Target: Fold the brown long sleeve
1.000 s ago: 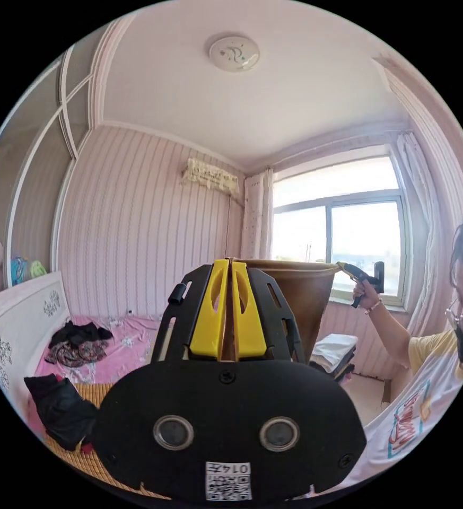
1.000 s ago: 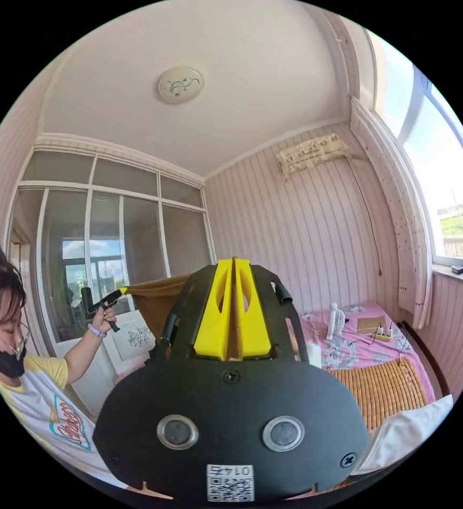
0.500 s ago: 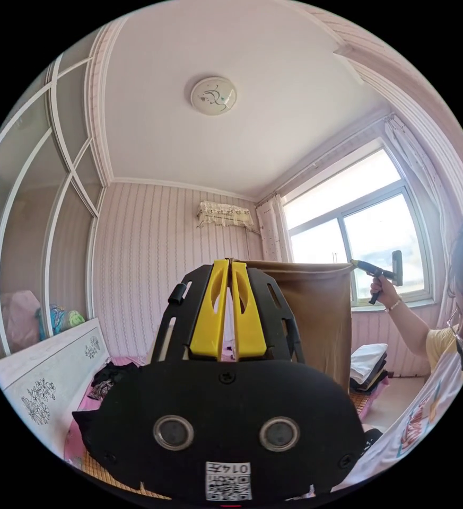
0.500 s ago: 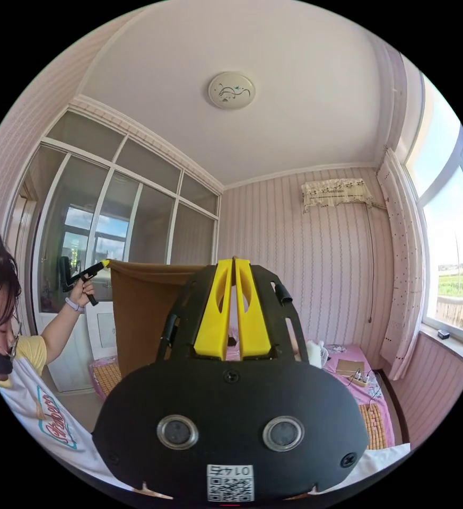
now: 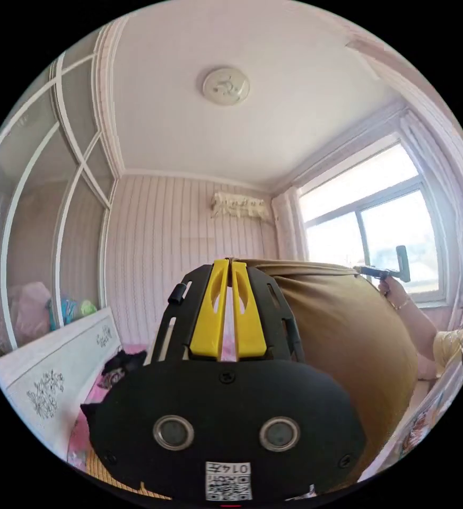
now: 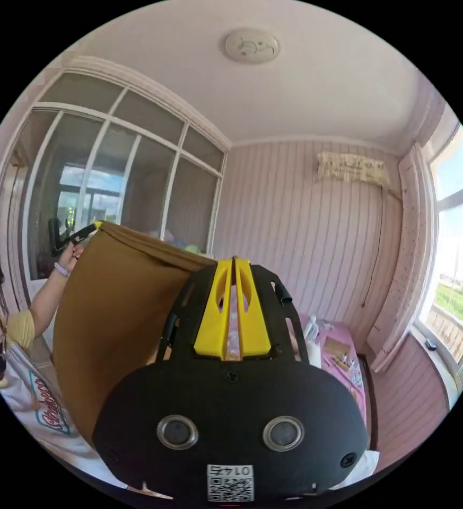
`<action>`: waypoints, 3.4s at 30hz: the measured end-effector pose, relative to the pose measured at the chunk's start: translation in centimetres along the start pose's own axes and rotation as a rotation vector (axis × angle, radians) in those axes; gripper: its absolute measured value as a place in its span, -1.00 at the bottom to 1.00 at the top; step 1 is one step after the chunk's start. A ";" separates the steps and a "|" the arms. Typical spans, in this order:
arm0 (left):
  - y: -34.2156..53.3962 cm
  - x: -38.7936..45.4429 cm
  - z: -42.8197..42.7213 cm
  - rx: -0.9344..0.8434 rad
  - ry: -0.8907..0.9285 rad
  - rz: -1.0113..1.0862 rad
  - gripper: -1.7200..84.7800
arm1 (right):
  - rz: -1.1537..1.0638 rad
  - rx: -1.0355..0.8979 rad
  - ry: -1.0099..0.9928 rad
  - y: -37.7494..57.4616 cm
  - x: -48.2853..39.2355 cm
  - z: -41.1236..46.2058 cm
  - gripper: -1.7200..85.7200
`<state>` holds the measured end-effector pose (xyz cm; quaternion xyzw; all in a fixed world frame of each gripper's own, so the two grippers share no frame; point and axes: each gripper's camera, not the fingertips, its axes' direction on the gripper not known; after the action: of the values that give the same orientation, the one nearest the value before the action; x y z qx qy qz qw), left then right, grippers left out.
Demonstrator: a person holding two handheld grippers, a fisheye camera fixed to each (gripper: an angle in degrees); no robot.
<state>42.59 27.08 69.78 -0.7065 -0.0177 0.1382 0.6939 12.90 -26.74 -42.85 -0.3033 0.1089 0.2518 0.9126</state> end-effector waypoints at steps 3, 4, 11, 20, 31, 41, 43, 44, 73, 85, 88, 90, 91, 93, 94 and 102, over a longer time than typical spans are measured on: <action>7.2 -3.2 9.8 -0.280 -0.039 -0.127 -0.98 | 0.077 -0.272 0.030 5.7 2.8 12.1 -0.96; 8.7 -3.6 11.5 -0.320 -0.038 -0.159 -0.98 | 0.105 -0.304 0.027 6.8 3.4 14.0 -0.96; 10.0 -3.3 22.5 -0.327 -0.138 -0.155 -0.98 | 0.410 -0.142 0.032 4.7 10.2 20.4 -0.96; 7.9 -1.3 23.9 -0.106 -0.121 -0.071 -0.98 | 0.097 0.211 0.037 3.3 6.5 18.1 -0.95; 48.1 1.3 28.4 -0.819 0.006 -0.258 -0.98 | 0.381 -0.455 -0.088 39.1 3.2 30.9 -0.95; 70.4 4.6 26.2 -1.206 -0.021 -0.646 -0.98 | 0.704 -0.983 -0.084 61.6 -2.4 35.2 -0.95; 71.3 4.9 25.9 -1.214 -0.028 -0.651 -0.98 | 0.692 -1.015 -0.077 62.6 -3.1 35.1 -0.95; 71.8 5.0 26.0 -1.215 -0.016 -0.663 -0.98 | 0.688 -1.033 -0.083 62.9 -3.4 35.3 -0.95; 74.5 14.8 26.3 -1.379 -0.077 -0.521 -0.98 | 0.647 -1.099 -0.089 65.0 -8.7 35.8 -0.94; 74.2 19.0 22.1 -1.349 -0.173 -0.547 -0.96 | 0.594 -1.138 -0.074 65.4 -11.4 33.8 -0.84; 73.2 19.7 20.8 -1.322 -0.175 -0.556 -0.96 | 0.606 -1.101 -0.059 65.4 -11.9 32.5 -0.84; 72.3 20.4 19.7 -1.290 -0.174 -0.554 -0.96 | 0.594 -1.050 -0.025 64.8 -12.4 31.3 -0.86; 72.1 20.6 19.5 -1.281 -0.174 -0.554 -0.97 | 0.589 -1.037 -0.016 64.7 -12.5 31.0 -0.87; 70.8 21.6 18.5 -1.240 -0.172 -0.542 -0.97 | 0.562 -0.996 0.028 64.1 -13.3 29.8 -0.88; 70.5 21.9 18.3 -1.229 -0.171 -0.537 -0.98 | 0.554 -0.986 0.042 63.9 -13.5 29.5 -0.88; 65.1 27.3 16.8 -1.037 -0.114 -0.404 -0.98 | 0.489 -0.951 0.022 63.5 -16.4 26.4 -0.86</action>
<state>54.29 47.02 0.95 -0.9293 -0.2558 0.0137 0.2661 -33.18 26.64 -47.88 -0.6517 0.0598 0.4755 0.5879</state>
